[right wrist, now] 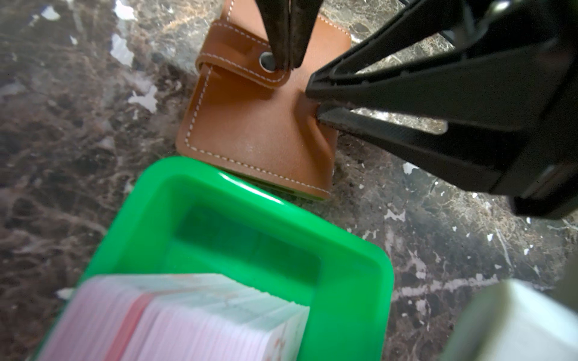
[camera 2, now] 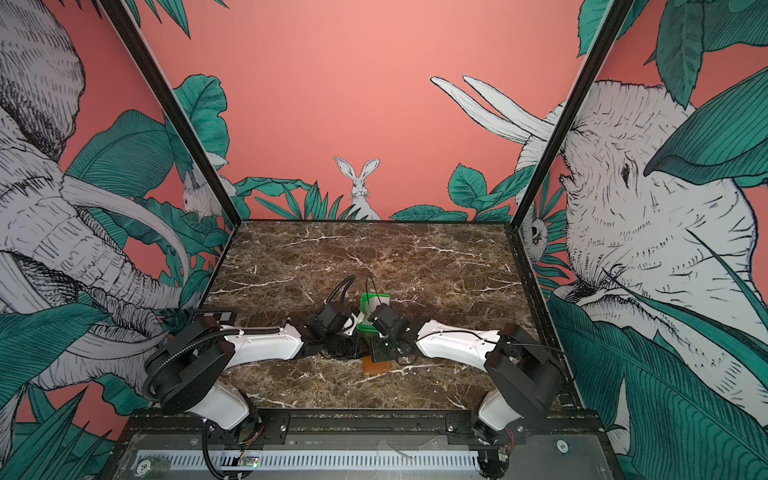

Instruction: Put the credit cards into the card holder

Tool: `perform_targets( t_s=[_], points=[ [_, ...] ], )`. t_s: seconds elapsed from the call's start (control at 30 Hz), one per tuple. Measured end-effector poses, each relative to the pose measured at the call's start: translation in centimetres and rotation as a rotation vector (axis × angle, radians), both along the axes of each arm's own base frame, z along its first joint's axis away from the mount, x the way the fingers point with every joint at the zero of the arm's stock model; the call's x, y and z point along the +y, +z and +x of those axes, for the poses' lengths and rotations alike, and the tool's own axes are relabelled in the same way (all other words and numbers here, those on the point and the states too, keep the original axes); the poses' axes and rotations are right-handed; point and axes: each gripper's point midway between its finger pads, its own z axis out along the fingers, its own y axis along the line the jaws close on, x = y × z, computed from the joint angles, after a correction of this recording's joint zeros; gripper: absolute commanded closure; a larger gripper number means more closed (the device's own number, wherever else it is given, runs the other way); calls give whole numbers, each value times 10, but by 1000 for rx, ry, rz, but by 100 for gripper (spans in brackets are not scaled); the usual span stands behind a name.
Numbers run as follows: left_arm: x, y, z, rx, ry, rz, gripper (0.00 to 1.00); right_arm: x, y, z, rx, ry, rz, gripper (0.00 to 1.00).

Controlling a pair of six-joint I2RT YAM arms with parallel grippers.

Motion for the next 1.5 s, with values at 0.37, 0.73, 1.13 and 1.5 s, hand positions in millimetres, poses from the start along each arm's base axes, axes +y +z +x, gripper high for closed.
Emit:
perform_targets(
  t_s=[0.37,0.73,1.13,1.5],
  points=[
    [-1,0,0,-2,0,-5,80,-1,-3,-1,5,-1,-9,100],
    [-2,0,0,-2,-1,-7,80,-3,-8,-1,11,-2,-25,95],
    [-3,0,0,-5,-4,-10,80,-5,-3,0,1,-2,-57,82],
    [-3,0,0,-5,-4,-10,81,-16,-5,3,-20,-4,-115,84]
  ],
)
